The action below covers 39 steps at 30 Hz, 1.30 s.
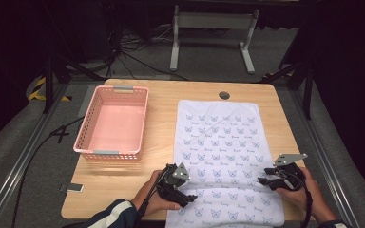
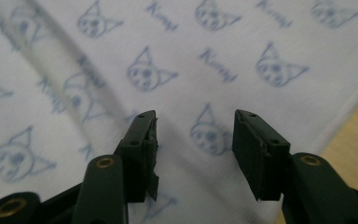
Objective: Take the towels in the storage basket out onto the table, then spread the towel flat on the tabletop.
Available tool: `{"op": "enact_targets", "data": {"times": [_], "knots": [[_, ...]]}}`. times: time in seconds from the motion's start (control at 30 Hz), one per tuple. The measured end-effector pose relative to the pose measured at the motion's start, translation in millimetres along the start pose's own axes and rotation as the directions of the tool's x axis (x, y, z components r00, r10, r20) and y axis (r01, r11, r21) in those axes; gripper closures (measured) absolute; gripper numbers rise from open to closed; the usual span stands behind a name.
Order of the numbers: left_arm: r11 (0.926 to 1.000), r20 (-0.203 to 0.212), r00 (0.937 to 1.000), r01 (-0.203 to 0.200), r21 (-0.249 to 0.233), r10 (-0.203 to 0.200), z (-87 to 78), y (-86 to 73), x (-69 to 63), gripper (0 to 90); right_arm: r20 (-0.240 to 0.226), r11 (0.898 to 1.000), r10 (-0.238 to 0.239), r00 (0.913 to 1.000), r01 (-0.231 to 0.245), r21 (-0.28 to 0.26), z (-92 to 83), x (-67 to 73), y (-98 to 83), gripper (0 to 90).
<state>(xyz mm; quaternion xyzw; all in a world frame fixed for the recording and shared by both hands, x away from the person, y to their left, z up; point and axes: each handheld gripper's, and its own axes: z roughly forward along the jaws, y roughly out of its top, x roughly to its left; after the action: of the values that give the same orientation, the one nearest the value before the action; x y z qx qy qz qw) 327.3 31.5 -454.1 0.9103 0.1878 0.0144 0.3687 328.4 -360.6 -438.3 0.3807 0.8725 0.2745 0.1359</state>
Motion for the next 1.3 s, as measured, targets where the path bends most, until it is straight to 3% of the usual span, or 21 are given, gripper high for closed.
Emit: {"op": "enact_targets", "data": {"times": [0.07, 0.17, 0.2, 0.27, 0.33, 0.37, 0.47, 0.57, 0.6, 0.63, 0.67, 0.7, 0.73, 0.8, 0.83, 0.93, 1.03, 1.17, 1.23, 1.27, 1.3], "knots": [[0.9991, -0.034, 0.9994, 0.006, -0.042, -0.008, -2.8, 10.1, 11.0, 28.5, -0.003, 0.999, 0.004, 1.0000, -0.005, -0.046, -0.5, -4.3, 7.3, 50.4], [0.9991, -0.127, 0.9919, -0.002, -0.043, -0.003, 2.8, 23.1, 31.9, 27.0, 0.058, 0.995, -0.003, 0.9983, 0.009, -0.098, 6.1, -14.4, 24.5, 50.9], [0.9990, -0.124, 0.9921, 0.015, -0.041, -0.020, 5.4, 25.2, 38.9, 27.5, 0.055, 0.993, 0.000, 0.9985, 0.006, -0.118, 9.9, -18.9, 29.7, 50.9], [0.9996, -0.191, 0.9817, 0.001, -0.030, -0.007, 11.3, 26.7, 49.6, 27.7, 0.054, 0.992, -0.009, 0.9985, 0.016, -0.125, 18.0, -26.2, 37.1, 51.0], [0.9971, -0.160, 0.9844, 0.068, -0.035, -0.072, 17.6, 22.9, 60.6, 27.9, 0.058, 0.994, -0.003, 0.9983, 0.009, -0.111, 25.5, -30.4, 40.0, 50.6], [0.9990, -0.180, 0.9827, 0.045, 0.005, -0.043, 20.0, 21.0, 62.6, 27.6, 0.036, 0.993, 0.001, 0.9994, 0.003, -0.115, 28.9, -31.7, 39.9, 50.5], [0.9987, -0.164, 0.9851, 0.051, 0.001, -0.051, 19.7, 14.7, 62.6, 27.1, 0.005, 0.997, -0.036, 0.9993, 0.037, -0.064, 37.5, -26.7, 35.5, 48.3], [0.9989, -0.168, 0.9847, 0.047, 0.006, -0.045, 17.7, 11.2, 57.3, 27.4, -0.011, 0.997, -0.021, 0.9997, 0.020, -0.074, 37.4, -22.9, 30.4, 47.9], [0.9990, -0.161, 0.9864, 0.037, 0.024, -0.033, 14.0, 7.0, 48.3, 27.3, -0.019, 0.997, -0.020, 0.9996, 0.018, -0.074, 33.9, -19.2, 25.7, 47.3], [0.9990, -0.161, 0.9864, 0.037, 0.024, -0.033, 14.0, 7.0, 48.3, 27.4, -0.019, 0.997, -0.020, 0.9996, 0.018, -0.074, 33.9, -19.2, 25.7, 47.3], [0.9996, -0.152, 0.9882, 0.022, 0.017, -0.019, 10.9, 0.5, 36.9, 27.4, -0.027, 0.997, -0.025, 0.9993, 0.023, -0.067, 28.7, -12.2, 18.9, 47.0], [0.9996, -0.152, 0.9882, 0.022, 0.017, -0.019, 10.9, 0.5, 36.9, 27.4, -0.027, 0.997, -0.025, 0.9993, 0.023, -0.067, 28.7, -12.2, 18.9, 47.0], [0.9989, -0.126, 0.9920, 0.002, 0.047, 0.004, 7.4, -2.0, 28.9, 27.4, -0.036, 0.998, -0.034, 0.9988, 0.032, -0.063, 25.6, -8.3, 15.5, 46.4], [0.9983, -0.089, 0.9959, -0.012, 0.057, 0.017, 3.6, -4.7, 21.0, 28.3, -0.064, 0.998, -0.050, 0.9967, 0.048, -0.035, 19.0, 0.0, 10.3, 45.1], [0.9988, -0.089, 0.9960, -0.005, 0.048, 0.010, 2.7, -5.0, 19.3, 28.6, -0.080, 0.997, -0.077, 0.9938, 0.076, -0.015, 15.2, 6.9, 8.1, 44.7], [1.0000, -0.116, 0.9933, 0.000, 0.001, 0.000, -2.8, 6.9, 25.6, 28.2, -0.076, 0.997, -0.072, 0.9945, 0.071, -0.018, 12.8, 6.1, 10.6, 46.0], [0.9978, -0.150, 0.9876, 0.039, -0.054, -0.047, -4.1, 26.5, 40.1, 27.4, -0.024, 0.996, -0.045, 0.9987, 0.043, -0.075, 7.0, -9.5, 25.9, 47.4], [0.9915, -0.209, 0.9724, 0.086, -0.098, -0.105, 5.1, 53.3, 73.6, 27.1, 0.063, 0.993, -0.002, 0.9980, 0.009, -0.115, 10.1, -42.3, 49.9, 47.5], [0.9879, -0.239, 0.9615, 0.112, -0.108, -0.135, 11.0, 62.8, 91.7, 26.4, 0.111, 0.992, 0.031, 0.9934, -0.017, -0.127, 16.9, -61.3, 60.9, 47.6], [0.9802, -0.232, 0.9562, 0.152, -0.127, -0.178, 15.4, 67.1, 102.9, 26.2, 0.120, 0.991, 0.054, 0.9914, -0.038, -0.131, 21.2, -70.4, 65.8, 47.3], [0.9789, -0.243, 0.9510, 0.166, -0.119, -0.191, 17.0, 69.8, 109.3, 24.6, 0.149, 0.990, 0.069, 0.9865, -0.049, -0.133, 29.5, -87.0, 75.2, 47.0]]}}
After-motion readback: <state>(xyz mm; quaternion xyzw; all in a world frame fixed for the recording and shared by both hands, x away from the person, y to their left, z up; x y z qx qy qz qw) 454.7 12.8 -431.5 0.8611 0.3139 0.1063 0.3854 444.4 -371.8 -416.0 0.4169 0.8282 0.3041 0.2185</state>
